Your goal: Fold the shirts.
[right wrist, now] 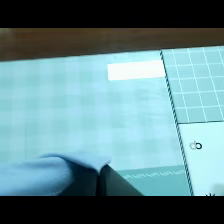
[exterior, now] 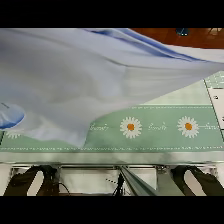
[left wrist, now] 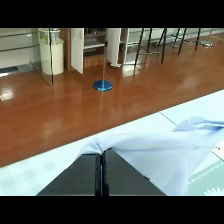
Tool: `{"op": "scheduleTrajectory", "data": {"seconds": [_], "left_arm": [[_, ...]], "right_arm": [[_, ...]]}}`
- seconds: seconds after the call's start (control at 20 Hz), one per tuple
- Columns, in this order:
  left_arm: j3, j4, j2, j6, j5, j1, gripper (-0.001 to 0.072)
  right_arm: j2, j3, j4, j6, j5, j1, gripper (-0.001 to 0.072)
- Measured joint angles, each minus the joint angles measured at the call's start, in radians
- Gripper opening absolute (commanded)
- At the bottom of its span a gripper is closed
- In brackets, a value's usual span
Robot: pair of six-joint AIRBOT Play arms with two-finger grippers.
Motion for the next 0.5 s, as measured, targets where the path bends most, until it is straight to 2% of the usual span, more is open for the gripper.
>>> {"op": "scheduleTrajectory", "data": {"seconds": [0.2,0.5], "left_arm": [[-0.014,0.018,0.0,0.003,-0.035,0.0,0.0018],[-0.021,-0.043,0.03,0.003,-0.062,0.0,0.0018]], "right_arm": [[-0.002,0.0,-0.056,0.004,0.014,0.0,0.0019],[0.043,0.001,0.015,0.005,0.042,0.0,0.0019]]}}
